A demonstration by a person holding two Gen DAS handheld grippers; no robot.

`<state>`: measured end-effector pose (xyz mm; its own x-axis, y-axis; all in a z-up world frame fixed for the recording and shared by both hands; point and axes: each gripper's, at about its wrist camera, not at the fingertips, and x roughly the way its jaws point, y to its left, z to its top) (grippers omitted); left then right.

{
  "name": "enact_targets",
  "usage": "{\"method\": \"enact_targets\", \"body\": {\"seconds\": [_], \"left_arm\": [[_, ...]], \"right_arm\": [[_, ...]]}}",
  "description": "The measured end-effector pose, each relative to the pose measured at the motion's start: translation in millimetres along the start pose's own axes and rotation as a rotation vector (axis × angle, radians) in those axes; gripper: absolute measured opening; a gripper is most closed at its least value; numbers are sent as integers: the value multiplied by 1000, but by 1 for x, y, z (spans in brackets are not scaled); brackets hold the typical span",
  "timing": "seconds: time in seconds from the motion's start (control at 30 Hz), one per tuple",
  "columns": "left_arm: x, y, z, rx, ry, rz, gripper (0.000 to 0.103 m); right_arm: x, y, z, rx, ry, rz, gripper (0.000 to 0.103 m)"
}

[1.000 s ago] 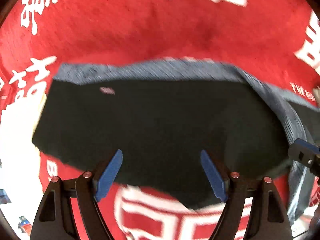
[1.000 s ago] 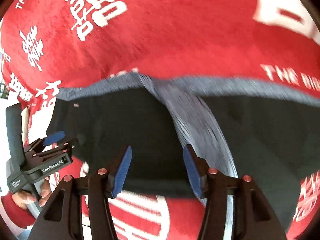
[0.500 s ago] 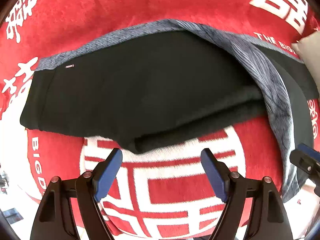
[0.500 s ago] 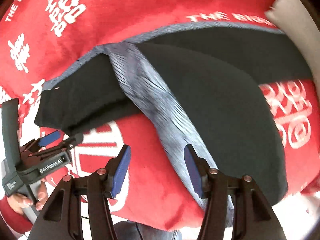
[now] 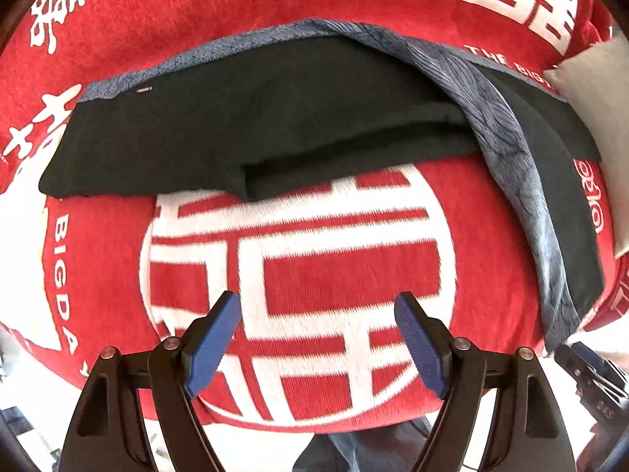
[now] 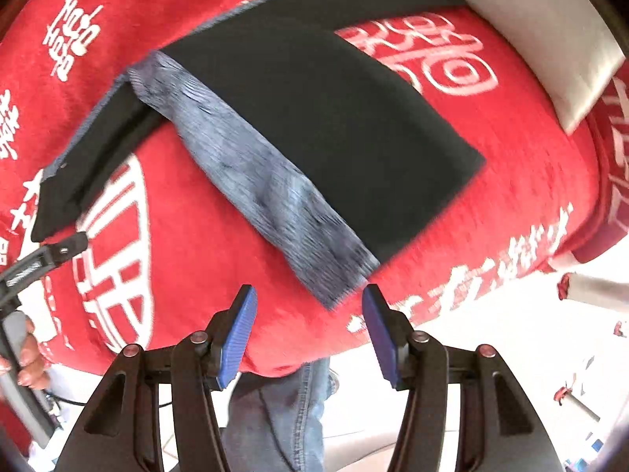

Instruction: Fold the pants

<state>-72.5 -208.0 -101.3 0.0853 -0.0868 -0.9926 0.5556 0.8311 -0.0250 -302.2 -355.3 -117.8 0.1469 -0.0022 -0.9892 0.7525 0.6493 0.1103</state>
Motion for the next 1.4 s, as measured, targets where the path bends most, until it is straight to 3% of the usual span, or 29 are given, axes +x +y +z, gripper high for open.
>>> {"method": "enact_targets", "body": {"seconds": [0.17,0.3,0.77,0.87,0.93,0.97,1.07,1.17,1.2,1.23,1.27,1.33,1.4], "left_arm": [[6,21,0,13,14,-41,82],[9,10,3,22,22,-65,82],[31,-69,56,35,18,-224,82],[40,-84,67,38,31,-225,82],[44,-91,74,41,38,-228,82],[45,-94,75,43,41,-229,82],[53,-102,82,47,68,-242,82],[62,-110,89,35,107,-272,81],[63,-111,90,28,115,-285,77],[62,-112,91,26,118,-306,59],[63,-113,91,30,125,-322,48],[67,-118,94,34,164,-374,12],[67,-122,96,20,168,-418,10]], "right_arm": [[7,-10,-6,0,-23,37,60],[14,-11,-4,-43,-46,56,60],[27,-15,14,-119,-70,243,58],[28,-15,21,-117,-58,247,50],[28,-18,25,-102,-45,270,37],[29,-20,28,-96,-29,285,25],[34,-18,29,-111,6,296,7],[30,-23,32,-83,26,371,5],[26,-25,33,-75,27,399,5],[21,-26,35,-73,27,421,5],[18,-27,36,-73,27,438,5],[10,-28,39,-77,28,466,4],[4,-29,43,-79,35,489,4]]}}
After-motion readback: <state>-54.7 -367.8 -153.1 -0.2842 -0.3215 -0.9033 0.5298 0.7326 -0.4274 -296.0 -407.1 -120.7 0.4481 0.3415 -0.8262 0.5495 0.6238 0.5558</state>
